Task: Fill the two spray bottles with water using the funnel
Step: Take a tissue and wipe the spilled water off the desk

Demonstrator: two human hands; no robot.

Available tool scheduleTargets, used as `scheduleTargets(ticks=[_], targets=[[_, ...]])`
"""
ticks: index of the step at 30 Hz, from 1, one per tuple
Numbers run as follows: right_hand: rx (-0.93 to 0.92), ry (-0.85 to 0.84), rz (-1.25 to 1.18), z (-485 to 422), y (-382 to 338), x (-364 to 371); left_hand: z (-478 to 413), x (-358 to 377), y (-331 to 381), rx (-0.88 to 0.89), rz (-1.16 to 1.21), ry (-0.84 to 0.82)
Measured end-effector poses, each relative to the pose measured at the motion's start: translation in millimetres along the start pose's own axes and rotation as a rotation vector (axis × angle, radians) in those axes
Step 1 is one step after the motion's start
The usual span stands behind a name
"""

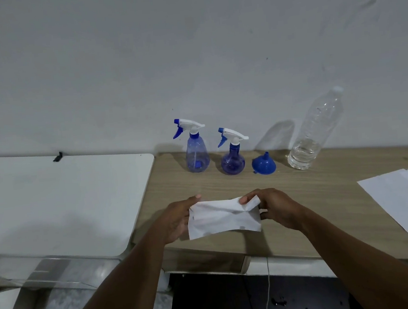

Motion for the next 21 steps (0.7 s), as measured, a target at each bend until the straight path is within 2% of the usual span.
scheduleTargets(ticks=[3,6,9,14,18,21], targets=[[0.006,0.035,-0.108,-2,3,-1,-2,-3,-5,0.023,-0.005,0.010],[-0.031,0.174,0.070,-7,0,-11,-4,-14,-3,0.072,-0.014,0.106],[-0.104,0.252,0.198,-14,-4,-15,-5,-13,0,0.081,0.009,0.075],[-0.129,0.237,0.254,-26,0,-10,-9,-17,1,0.072,0.001,0.048],[-0.081,0.244,0.360,-45,6,-6,-15,-36,5,0.086,-0.130,0.159],[-0.052,0.272,0.535,-63,-2,-1,-20,-54,11,0.119,-0.201,0.245]])
Point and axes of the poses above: each hand's wrist, its own z-axis away from the middle knuckle, its own x-axis out of the palm, y = z × x, the point moved 9 cm from there along -z, towards the middle knuckle, and after that the axes turned 12 degrees about -y, right-handed, at the moved point
